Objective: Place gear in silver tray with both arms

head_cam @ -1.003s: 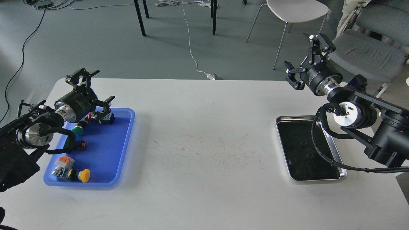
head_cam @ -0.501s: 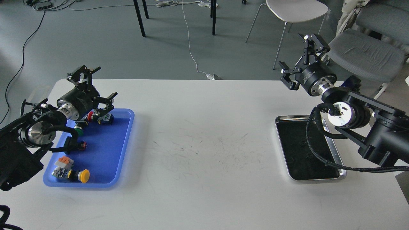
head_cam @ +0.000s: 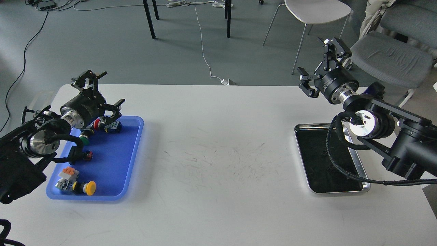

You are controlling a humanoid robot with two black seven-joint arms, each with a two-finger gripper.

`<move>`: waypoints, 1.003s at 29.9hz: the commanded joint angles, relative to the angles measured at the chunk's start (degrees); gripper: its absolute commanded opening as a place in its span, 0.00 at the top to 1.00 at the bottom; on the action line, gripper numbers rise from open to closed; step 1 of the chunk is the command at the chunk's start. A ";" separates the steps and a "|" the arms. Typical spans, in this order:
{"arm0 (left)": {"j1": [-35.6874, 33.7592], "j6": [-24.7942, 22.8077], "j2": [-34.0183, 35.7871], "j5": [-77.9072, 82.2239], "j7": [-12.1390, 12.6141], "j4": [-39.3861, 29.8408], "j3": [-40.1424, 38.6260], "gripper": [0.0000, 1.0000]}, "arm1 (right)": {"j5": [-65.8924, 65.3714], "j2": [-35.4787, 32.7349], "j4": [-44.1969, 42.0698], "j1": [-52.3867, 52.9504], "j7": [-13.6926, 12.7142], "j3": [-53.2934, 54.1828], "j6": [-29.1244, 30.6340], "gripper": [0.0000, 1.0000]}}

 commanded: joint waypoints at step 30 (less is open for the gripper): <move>-7.57 0.00 0.97 0.35 -0.27 -1.86 -1.35 0.00 | -0.10 0.67 -0.09 -0.28 0.01 0.63 0.00 0.01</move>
